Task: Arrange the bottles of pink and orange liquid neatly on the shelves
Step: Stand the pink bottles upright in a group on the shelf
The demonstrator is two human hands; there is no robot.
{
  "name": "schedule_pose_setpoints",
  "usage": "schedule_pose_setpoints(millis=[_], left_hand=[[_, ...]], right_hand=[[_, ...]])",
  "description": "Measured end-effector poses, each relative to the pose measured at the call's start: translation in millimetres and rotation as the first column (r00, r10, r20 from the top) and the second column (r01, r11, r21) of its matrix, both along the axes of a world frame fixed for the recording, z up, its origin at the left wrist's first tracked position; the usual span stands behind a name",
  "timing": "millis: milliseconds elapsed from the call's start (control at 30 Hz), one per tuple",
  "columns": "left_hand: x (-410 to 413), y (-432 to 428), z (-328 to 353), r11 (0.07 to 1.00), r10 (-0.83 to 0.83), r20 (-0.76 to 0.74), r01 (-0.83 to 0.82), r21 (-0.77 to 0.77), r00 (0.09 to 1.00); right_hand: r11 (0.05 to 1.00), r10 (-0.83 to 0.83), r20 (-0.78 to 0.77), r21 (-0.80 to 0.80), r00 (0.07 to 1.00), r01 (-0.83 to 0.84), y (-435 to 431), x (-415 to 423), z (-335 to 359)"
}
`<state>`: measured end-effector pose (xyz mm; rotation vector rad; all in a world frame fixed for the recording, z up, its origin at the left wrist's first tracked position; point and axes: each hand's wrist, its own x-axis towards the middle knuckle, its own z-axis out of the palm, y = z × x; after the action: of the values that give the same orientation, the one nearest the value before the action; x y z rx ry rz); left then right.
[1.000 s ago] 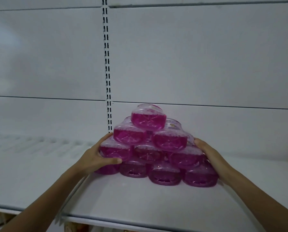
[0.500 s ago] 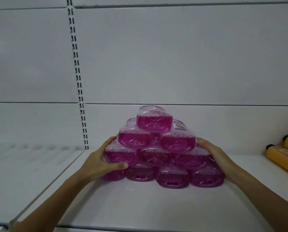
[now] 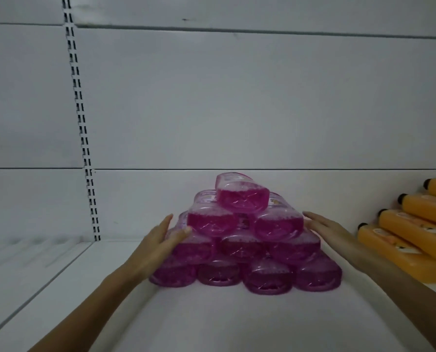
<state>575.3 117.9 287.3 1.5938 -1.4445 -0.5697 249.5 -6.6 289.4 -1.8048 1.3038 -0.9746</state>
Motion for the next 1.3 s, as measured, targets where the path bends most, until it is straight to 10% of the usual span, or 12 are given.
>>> schedule_pose_setpoints(millis=[167,500,733,933,1300], left_hand=[[-38.1,-2.0,51.7,0.975,0.045,0.100,-0.023,-0.219,0.994],[-62.7,-36.5,75.1,0.999,-0.037,0.388,0.047,-0.016,0.921],[-37.9,-37.2,80.6,0.923,-0.312,0.030,0.311,-0.226,0.950],[0.2,-21.7,93.7,0.820,-0.550,-0.391,0.386,-0.423,0.738],[125.3,30.5,8.9,0.962,-0.217,-0.317,0.146,-0.232,0.923]], right_hand=[[0.978,-0.057,0.007,-0.199,0.998,0.057,7.2,19.6,51.6],[0.968,0.225,-0.282,-0.045,0.933,-0.247,-2.4,112.3,102.2],[0.971,0.108,0.144,-0.228,0.984,-0.074,5.9,137.2,107.5],[0.915,0.210,0.446,-0.404,0.870,-0.014,50.6,185.5,139.2],[0.819,0.380,-0.336,-0.311,0.862,-0.482,86.7,299.8,111.7]])
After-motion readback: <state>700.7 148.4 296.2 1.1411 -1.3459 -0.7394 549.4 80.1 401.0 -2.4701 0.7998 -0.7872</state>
